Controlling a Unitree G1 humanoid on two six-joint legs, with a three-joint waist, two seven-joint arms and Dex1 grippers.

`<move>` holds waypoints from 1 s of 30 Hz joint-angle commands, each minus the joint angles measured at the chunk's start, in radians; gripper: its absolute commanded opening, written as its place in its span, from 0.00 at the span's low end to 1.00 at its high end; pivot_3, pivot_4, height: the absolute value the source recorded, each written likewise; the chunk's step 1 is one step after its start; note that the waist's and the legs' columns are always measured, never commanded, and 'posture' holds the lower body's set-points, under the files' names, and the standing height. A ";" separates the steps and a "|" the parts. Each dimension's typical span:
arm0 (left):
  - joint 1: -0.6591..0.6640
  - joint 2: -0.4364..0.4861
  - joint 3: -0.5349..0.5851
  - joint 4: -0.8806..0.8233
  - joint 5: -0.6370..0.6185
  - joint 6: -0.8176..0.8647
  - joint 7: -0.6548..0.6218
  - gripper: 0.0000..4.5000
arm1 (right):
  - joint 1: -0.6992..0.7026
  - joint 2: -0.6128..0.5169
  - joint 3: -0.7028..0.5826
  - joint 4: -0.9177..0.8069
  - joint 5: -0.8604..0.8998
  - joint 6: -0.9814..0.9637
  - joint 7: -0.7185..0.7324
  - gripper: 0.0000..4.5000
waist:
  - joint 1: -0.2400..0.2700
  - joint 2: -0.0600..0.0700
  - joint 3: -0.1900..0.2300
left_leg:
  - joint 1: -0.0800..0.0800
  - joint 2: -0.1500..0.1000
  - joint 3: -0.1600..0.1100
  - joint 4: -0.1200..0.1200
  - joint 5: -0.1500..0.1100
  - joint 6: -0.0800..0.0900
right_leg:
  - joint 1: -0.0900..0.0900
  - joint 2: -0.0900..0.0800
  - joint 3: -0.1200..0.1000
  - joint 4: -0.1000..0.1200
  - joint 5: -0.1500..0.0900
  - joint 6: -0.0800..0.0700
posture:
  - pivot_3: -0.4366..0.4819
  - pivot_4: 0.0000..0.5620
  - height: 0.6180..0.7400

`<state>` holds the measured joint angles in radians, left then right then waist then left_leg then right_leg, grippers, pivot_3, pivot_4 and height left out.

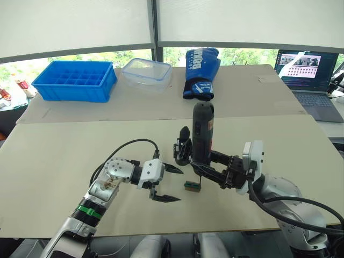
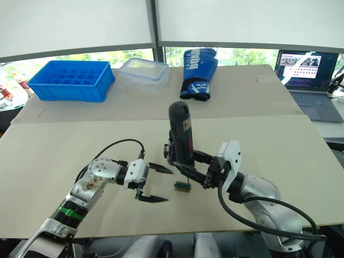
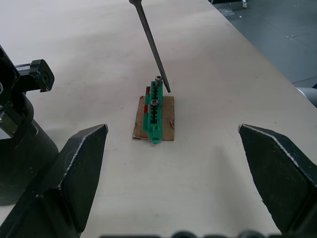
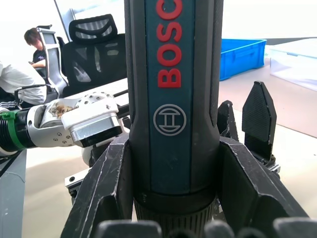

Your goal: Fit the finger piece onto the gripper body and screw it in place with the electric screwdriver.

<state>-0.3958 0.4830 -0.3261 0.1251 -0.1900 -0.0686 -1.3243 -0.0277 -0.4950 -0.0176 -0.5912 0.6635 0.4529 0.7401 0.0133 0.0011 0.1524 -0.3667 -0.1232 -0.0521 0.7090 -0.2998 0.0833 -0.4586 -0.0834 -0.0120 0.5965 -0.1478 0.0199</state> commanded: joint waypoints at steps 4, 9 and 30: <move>-0.025 -0.011 0.000 0.002 0.003 -0.032 0.002 1.00 | -0.008 -0.013 -0.023 -0.033 0.042 0.004 0.006 0.42 | 0.000 0.000 0.000 | 0.000 0.000 0.000 0.000 0.000 0.000 | 0.000 0.000 0.000 0.000 0.000 0.000 | 0.48 0.27 1.00; -0.027 -0.017 -0.002 0.005 0.005 -0.035 0.004 1.00 | -0.005 -0.021 -0.028 -0.035 0.051 0.010 0.006 0.42 | 0.000 0.000 0.000 | 0.000 0.000 0.000 0.000 0.000 0.000 | 0.000 0.000 0.000 0.000 0.000 0.000 | 0.48 0.27 1.00; -0.018 -0.017 -0.004 0.000 -0.009 -0.018 -0.020 1.00 | -0.035 -0.026 -0.088 -0.125 0.136 0.008 -0.086 0.42 | 0.001 0.000 0.000 | 0.000 0.000 0.000 0.000 0.000 0.000 | 0.000 0.000 0.000 0.000 0.000 0.000 | 0.48 0.27 1.00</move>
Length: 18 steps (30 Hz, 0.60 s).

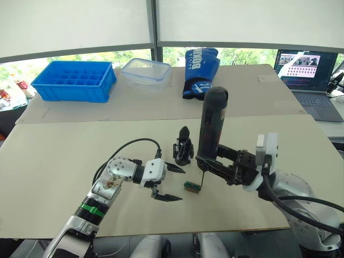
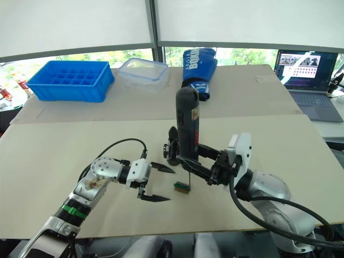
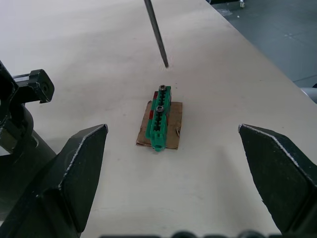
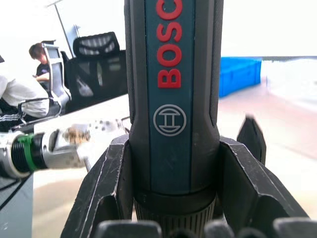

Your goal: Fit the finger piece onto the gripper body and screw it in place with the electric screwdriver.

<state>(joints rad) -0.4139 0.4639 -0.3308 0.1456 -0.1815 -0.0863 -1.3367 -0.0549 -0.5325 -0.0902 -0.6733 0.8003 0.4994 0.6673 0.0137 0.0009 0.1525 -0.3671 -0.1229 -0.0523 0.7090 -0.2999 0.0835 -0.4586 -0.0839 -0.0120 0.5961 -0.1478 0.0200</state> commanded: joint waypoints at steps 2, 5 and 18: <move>0.001 0.002 0.001 -0.021 -0.018 -0.001 -0.011 1.00 | -0.004 0.019 -0.006 -0.040 -0.021 -0.050 -0.015 0.42 | 0.001 0.000 0.000 | 0.000 0.000 0.000 0.000 0.000 0.000 | 0.000 0.000 0.000 0.000 0.000 0.000 | 0.48 0.27 1.00; -0.002 -0.001 0.001 -0.015 -0.015 -0.003 -0.012 1.00 | 0.003 0.027 0.009 -0.038 -0.052 -0.066 -0.009 0.42 | 0.000 0.000 0.000 | 0.000 0.000 0.000 0.000 0.000 0.000 | 0.000 0.000 0.000 0.000 0.000 0.000 | 0.48 0.27 1.00; -0.004 -0.004 -0.003 -0.012 -0.012 0.004 -0.013 1.00 | 0.011 0.048 0.029 -0.022 -0.099 -0.086 0.013 0.42 | 0.000 0.000 0.000 | 0.000 0.000 0.000 0.000 0.000 0.000 | 0.000 0.000 0.000 0.000 0.000 0.000 | 0.48 0.27 1.00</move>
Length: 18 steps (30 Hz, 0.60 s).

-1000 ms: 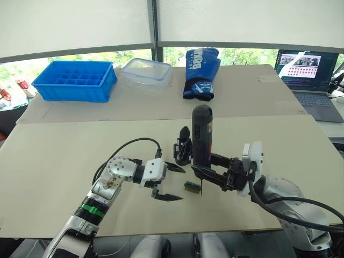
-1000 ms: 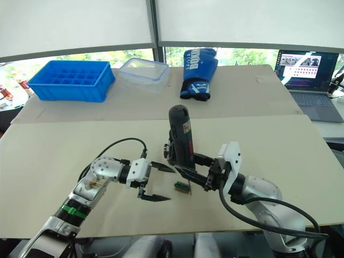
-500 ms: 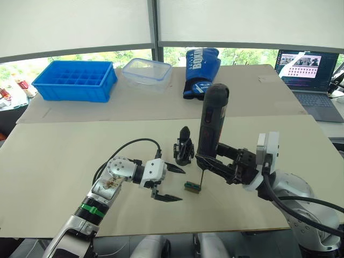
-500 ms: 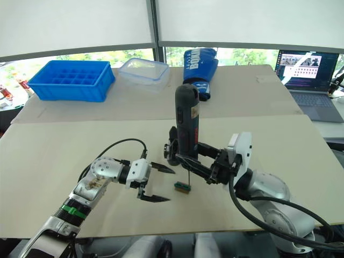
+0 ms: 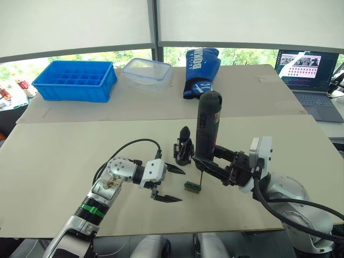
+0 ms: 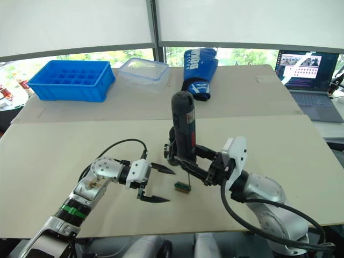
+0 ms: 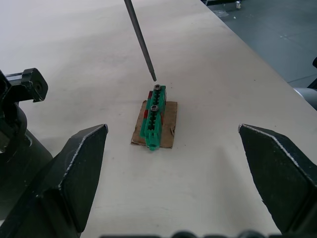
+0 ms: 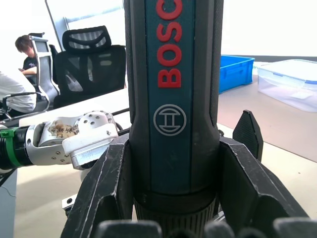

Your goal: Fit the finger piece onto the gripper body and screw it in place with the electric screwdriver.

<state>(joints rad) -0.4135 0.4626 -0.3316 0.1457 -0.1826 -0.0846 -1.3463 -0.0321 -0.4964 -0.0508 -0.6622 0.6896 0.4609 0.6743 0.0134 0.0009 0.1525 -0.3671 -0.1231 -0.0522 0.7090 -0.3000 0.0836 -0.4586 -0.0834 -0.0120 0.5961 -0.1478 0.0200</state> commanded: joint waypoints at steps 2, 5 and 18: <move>-0.004 -0.003 -0.003 -0.011 -0.011 0.000 -0.003 1.00 | -0.013 0.012 -0.010 -0.033 0.010 -0.046 0.007 0.42 | 0.000 0.000 0.000 | 0.000 0.000 0.000 0.000 0.000 0.000 | 0.000 0.000 0.000 0.000 0.000 0.000 | 0.48 0.27 1.00; -0.004 -0.003 -0.004 -0.010 -0.010 -0.002 -0.001 1.00 | -0.011 0.012 -0.009 -0.031 0.009 -0.044 0.010 0.42 | 0.000 0.000 0.000 | 0.000 0.000 0.000 0.000 0.000 0.000 | 0.000 0.000 0.000 0.000 0.000 0.000 | 0.48 0.27 1.00; -0.007 -0.005 -0.005 -0.004 -0.007 -0.008 0.001 1.00 | -0.013 0.014 -0.002 -0.023 -0.001 -0.043 0.010 0.42 | 0.000 0.000 0.000 | 0.000 0.000 0.000 0.000 0.000 0.000 | 0.000 0.000 0.000 0.000 0.000 0.000 | 0.48 0.27 1.00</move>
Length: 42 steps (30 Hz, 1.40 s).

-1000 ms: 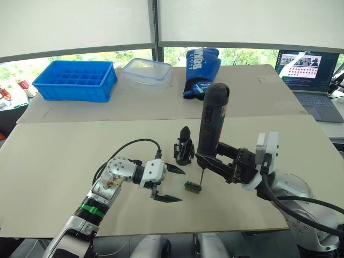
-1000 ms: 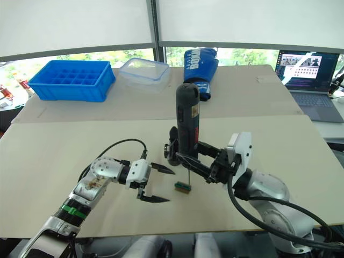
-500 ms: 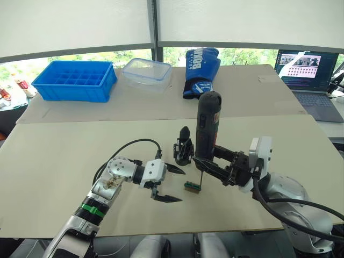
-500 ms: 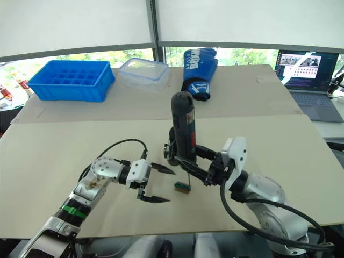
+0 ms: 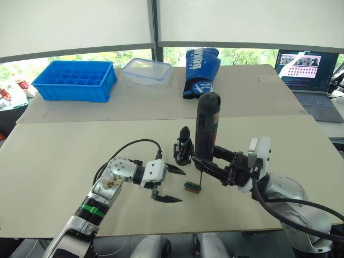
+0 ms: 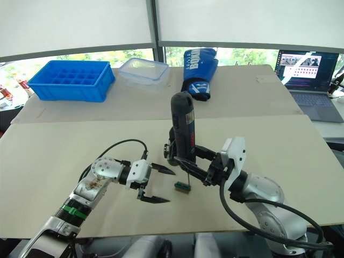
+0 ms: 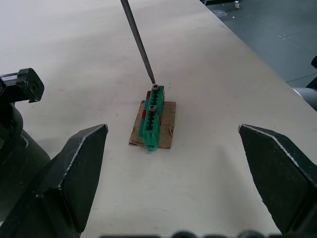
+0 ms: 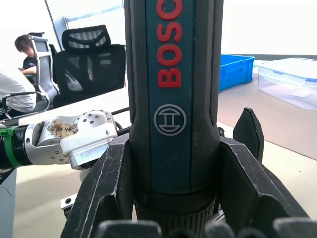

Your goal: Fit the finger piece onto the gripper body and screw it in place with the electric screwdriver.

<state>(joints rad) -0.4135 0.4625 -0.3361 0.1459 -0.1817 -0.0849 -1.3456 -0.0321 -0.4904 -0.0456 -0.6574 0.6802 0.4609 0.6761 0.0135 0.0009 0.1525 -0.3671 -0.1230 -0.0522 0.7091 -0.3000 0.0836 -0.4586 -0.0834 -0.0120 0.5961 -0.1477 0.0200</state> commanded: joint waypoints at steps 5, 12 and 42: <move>-0.010 -0.007 0.000 0.000 -0.006 -0.012 0.000 1.00 | -0.011 0.011 -0.005 -0.025 0.005 -0.041 0.009 0.42 | 0.000 0.000 0.000 | 0.000 0.000 0.000 0.000 0.000 0.000 | 0.000 0.000 0.000 0.000 0.000 0.000 | 0.48 0.27 1.00; -0.014 -0.009 0.000 0.009 -0.003 -0.017 0.000 1.00 | -0.012 0.016 0.001 -0.024 0.005 -0.036 0.009 0.42 | 0.000 0.000 0.000 | 0.000 0.000 0.000 0.000 0.000 0.000 | 0.000 0.000 0.000 0.000 0.000 0.000 | 0.48 0.27 1.00; -0.017 -0.012 0.001 0.018 0.001 -0.027 0.004 1.00 | 0.000 0.001 -0.002 -0.037 0.032 -0.021 0.007 0.42 | 0.000 0.000 0.000 | 0.000 0.000 0.000 0.000 0.000 0.000 | 0.000 0.000 0.000 0.000 0.000 0.000 | 0.48 0.27 1.00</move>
<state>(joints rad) -0.4178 0.4546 -0.3366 0.1712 -0.1777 -0.0892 -1.3442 -0.0245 -0.4934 -0.0323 -0.6381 0.6783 0.4613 0.6766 0.0135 0.0009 0.1525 -0.3671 -0.1230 -0.0522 0.7090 -0.2999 0.0836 -0.4587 -0.0834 -0.0120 0.5962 -0.1477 0.0200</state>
